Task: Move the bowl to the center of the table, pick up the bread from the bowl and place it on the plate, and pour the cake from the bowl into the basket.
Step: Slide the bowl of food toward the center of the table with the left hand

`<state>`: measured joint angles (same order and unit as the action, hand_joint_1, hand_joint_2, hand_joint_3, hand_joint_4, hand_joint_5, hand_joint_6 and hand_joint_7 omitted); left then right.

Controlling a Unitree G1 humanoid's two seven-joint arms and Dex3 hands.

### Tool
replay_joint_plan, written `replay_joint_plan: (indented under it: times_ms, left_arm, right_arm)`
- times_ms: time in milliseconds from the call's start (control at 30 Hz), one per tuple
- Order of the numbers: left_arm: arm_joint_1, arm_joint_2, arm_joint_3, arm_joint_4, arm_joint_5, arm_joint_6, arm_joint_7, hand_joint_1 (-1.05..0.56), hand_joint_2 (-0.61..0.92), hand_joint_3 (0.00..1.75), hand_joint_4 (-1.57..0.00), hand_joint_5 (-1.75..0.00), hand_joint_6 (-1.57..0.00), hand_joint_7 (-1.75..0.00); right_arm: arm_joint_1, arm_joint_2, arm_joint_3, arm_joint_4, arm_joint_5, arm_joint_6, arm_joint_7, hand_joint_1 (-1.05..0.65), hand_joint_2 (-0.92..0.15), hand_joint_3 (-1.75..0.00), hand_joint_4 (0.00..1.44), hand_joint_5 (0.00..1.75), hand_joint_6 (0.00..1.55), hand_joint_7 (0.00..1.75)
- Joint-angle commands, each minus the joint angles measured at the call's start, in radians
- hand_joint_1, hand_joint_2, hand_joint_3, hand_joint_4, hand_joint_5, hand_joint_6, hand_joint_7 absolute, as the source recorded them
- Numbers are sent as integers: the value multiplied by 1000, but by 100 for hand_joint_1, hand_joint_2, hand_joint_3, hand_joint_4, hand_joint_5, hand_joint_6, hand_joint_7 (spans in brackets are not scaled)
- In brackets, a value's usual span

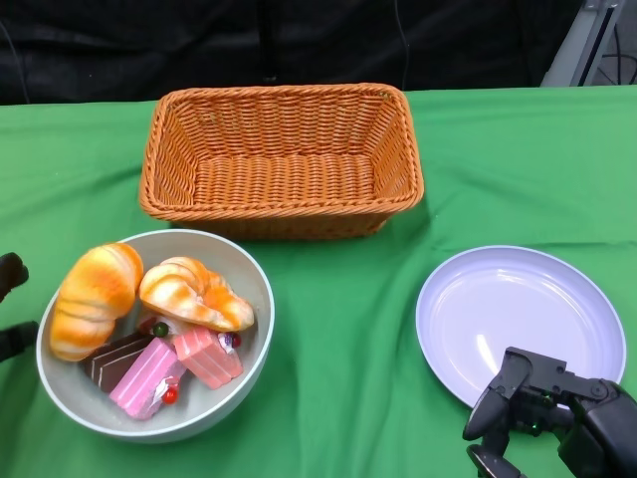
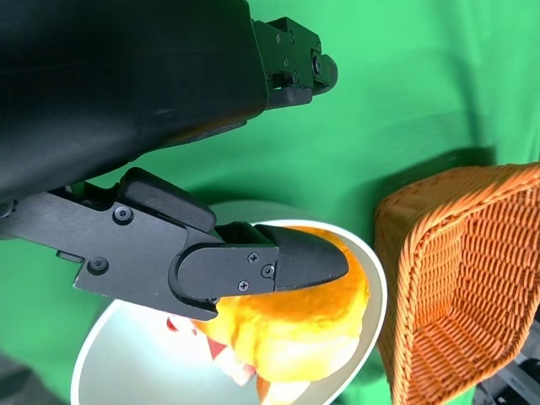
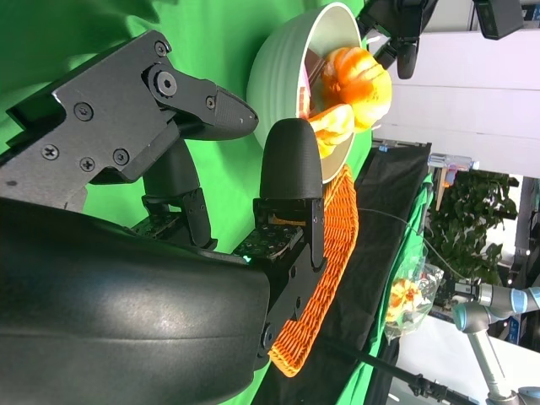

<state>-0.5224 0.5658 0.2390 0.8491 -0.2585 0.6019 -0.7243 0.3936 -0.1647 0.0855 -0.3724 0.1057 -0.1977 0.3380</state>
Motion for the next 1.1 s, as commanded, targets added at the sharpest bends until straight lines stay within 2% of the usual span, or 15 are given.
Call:
replay_joint_plan:
  times_ms: [33,233,400,833,1100]
  left_arm:
    - [-10,19,12,-8,-24,43,-18,-73,92,50,0,0,0,0]
    - [24,4,36,-89,-91,169,-22,-70,92,47,0,0,0,0]
    - [64,-10,20,-186,-131,249,-47,-71,92,49,0,0,0,0]
    - [117,-65,32,-340,-201,430,1,-72,92,45,0,0,0,0]
    - [142,-93,45,-418,-252,534,24,-72,92,49,0,0,0,0]
  right_arm:
    - [0,-10,-3,-3,7,-5,0,-11,-50,-95,65,164,61,141]
    - [-4,-12,0,6,10,-13,8,-9,-50,-95,64,165,60,141]
    - [-7,-11,3,12,13,-18,14,-7,-50,-96,64,166,60,141]
    - [-8,-9,7,18,10,-25,16,-7,-48,-100,64,165,61,142]
    - [-4,-9,8,10,6,-15,11,-9,-48,-99,64,166,60,142]
